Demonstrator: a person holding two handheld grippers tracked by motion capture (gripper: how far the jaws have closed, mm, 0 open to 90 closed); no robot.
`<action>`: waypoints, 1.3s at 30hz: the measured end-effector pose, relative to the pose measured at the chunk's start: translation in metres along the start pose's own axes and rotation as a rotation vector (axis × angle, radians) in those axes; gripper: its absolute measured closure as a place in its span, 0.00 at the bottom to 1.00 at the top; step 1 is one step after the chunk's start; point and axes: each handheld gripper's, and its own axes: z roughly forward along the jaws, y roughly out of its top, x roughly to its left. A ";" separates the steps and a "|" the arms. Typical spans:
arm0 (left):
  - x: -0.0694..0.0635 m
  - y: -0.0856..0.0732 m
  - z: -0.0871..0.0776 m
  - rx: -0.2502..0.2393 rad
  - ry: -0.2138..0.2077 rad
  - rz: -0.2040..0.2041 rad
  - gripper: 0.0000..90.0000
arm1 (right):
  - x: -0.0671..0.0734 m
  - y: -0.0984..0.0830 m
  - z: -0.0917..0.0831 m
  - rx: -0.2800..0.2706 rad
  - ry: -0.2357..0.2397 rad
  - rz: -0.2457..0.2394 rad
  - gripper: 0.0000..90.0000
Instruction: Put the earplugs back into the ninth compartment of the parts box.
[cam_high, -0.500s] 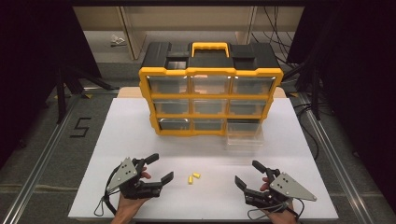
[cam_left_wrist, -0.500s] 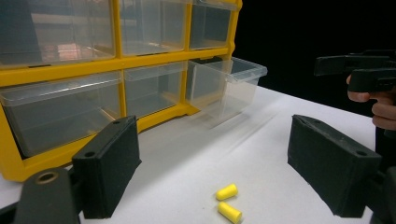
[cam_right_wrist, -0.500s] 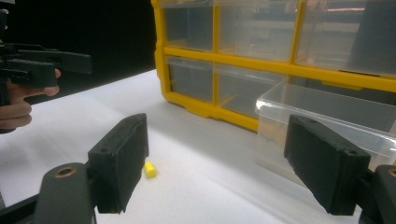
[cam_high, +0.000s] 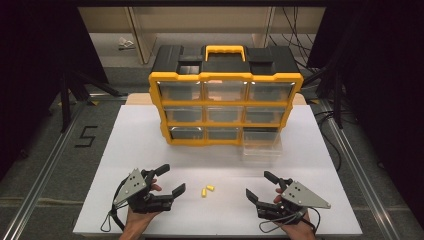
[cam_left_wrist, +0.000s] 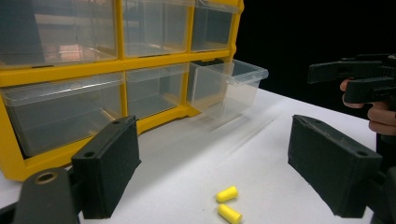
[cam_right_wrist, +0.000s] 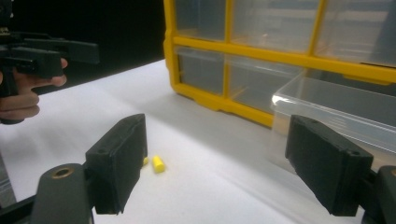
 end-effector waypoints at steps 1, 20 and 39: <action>0.000 0.000 0.000 0.002 0.004 0.000 0.18 | 0.000 0.001 0.002 0.011 0.008 -0.009 0.24; -0.001 -0.001 0.002 0.014 0.015 0.019 0.18 | 0.003 0.027 0.035 0.214 0.096 -0.118 0.27; -0.001 0.000 0.002 0.012 0.020 0.023 0.19 | 0.007 0.039 0.076 0.400 0.153 -0.199 0.33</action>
